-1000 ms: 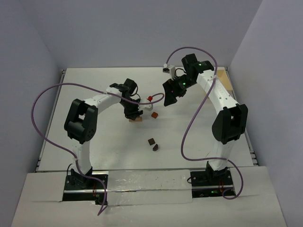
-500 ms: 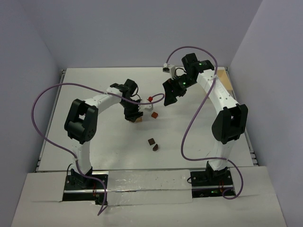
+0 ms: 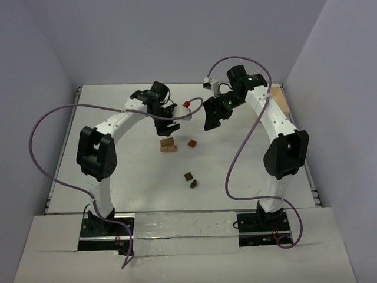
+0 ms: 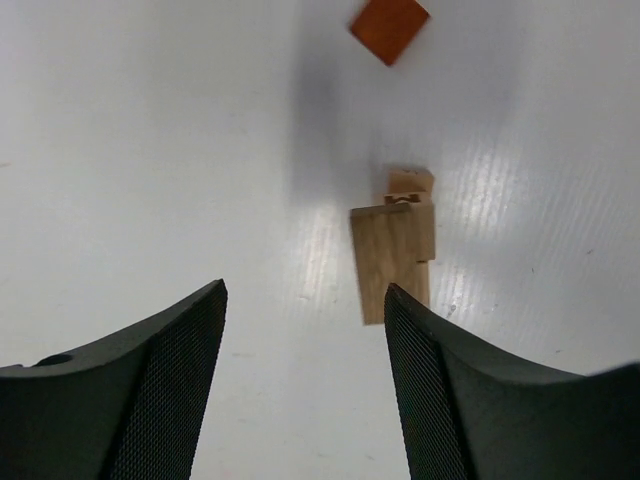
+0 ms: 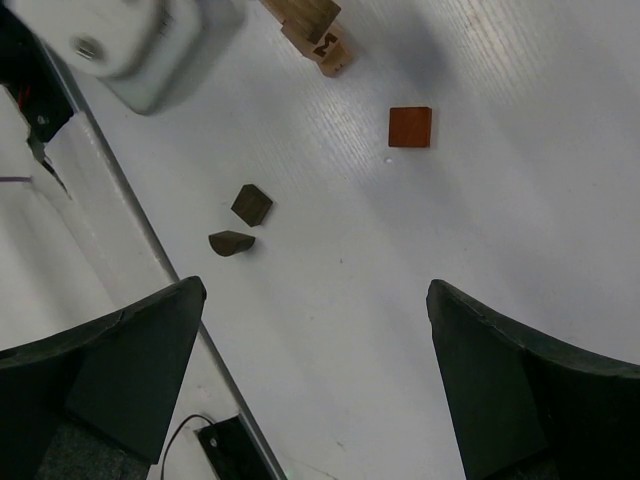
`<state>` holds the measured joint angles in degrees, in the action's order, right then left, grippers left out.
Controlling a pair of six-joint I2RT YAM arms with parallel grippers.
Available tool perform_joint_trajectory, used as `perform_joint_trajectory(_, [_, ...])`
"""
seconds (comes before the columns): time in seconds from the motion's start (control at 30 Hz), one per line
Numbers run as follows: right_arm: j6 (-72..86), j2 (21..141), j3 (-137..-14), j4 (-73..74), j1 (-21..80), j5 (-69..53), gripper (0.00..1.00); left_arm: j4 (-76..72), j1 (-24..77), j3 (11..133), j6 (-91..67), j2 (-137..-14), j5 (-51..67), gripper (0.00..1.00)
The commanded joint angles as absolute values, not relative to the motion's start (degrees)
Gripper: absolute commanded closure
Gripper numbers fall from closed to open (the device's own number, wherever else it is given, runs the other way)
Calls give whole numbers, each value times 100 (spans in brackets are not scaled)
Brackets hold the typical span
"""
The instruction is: Build the wood block tower
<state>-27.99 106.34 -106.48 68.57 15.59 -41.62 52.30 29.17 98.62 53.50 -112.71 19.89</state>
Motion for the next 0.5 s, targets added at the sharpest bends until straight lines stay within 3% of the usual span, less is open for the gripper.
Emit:
perform_joint_trajectory(0.0, [-2769,10232,-10659,6648,1530,-4155,0,5176,2678,10257,4927,-10183,2130,28])
perform_joint_trajectory(0.13, [-2761,9997,-10400,6498,1529,-4125,0,4668,2409,9415,4635,-9030,2472,23])
perform_joint_trajectory(0.17, [-2763,9923,-10357,6456,1530,-4139,0,4501,2322,8949,4451,-8525,2621,19])
perform_joint_trajectory(0.23, [-2701,9814,-10199,6309,1538,-4131,0,4007,2232,8241,4083,-7786,2750,1])
perform_joint_trajectory(0.47, [-1473,9659,-9564,4673,1712,-3555,0,3378,1453,7080,2053,-7269,3155,1])
